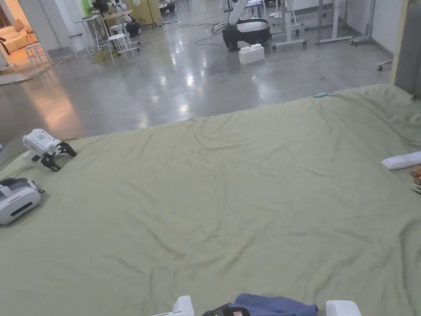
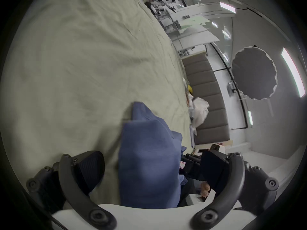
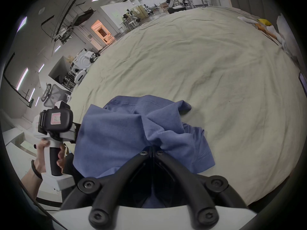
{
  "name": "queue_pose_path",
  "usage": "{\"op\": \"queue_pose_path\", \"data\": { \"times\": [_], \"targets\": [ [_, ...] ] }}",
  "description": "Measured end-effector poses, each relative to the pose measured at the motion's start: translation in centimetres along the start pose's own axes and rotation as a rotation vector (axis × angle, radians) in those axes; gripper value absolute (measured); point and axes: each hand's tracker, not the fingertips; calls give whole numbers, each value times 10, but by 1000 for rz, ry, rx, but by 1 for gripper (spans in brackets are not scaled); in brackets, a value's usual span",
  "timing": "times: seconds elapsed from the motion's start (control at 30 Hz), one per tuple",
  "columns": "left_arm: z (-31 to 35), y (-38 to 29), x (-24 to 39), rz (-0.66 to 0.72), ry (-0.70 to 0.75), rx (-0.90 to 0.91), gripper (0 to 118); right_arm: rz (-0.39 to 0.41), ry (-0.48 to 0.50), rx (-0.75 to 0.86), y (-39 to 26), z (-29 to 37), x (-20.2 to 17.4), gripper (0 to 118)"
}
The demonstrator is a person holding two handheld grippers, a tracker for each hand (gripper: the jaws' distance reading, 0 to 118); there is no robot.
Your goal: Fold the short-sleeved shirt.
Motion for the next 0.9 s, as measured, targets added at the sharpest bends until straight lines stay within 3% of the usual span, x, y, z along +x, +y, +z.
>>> {"op": "queue_pose_path", "data": {
  "times": [0.07, 0.1, 0.13, 0.17, 0.23, 0.3, 0.4, 0.5, 0.67, 0.83, 0.9],
  "targets": [
    [-6, -4, 8, -9, -3, 16, 108, 21, 13, 15, -2, 4, -1, 0],
    [-7, -5, 11, -13, 1, 15, 76, 29, 19, 24, -3, 8, -2, 0],
    [-10, -7, 13, -60, 167, 24, 46, 25, 20, 45, -4, 13, -2, 0],
    [-9, -10, 9, -100, 157, 27, 39, 6, 36, 84, -6, 20, -3, 0],
    [2, -9, 0, 18, 46, 54, 37, -44, 74, 149, -11, 36, -2, 0],
    [14, -14, 6, 4, 65, 90, 34, -91, 96, 229, -17, 58, 0, 0],
    [75, -7, 18, -18, 26, 139, 33, -83, 114, 317, -28, 89, 0, 0],
    [171, 13, 16, -113, 188, 233, 33, -66, 145, 367, -38, 116, 0, 0],
    [301, 57, -39, -6, 528, 337, 33, -83, 143, 401, -40, 139, 3, 0],
    [332, 78, -96, 125, 710, 387, 38, -64, 109, 417, -32, 141, 6, 0],
    [324, 77, -105, 139, 737, 432, 52, -67, 112, 409, -28, 139, 7, 0]
  ]
}}
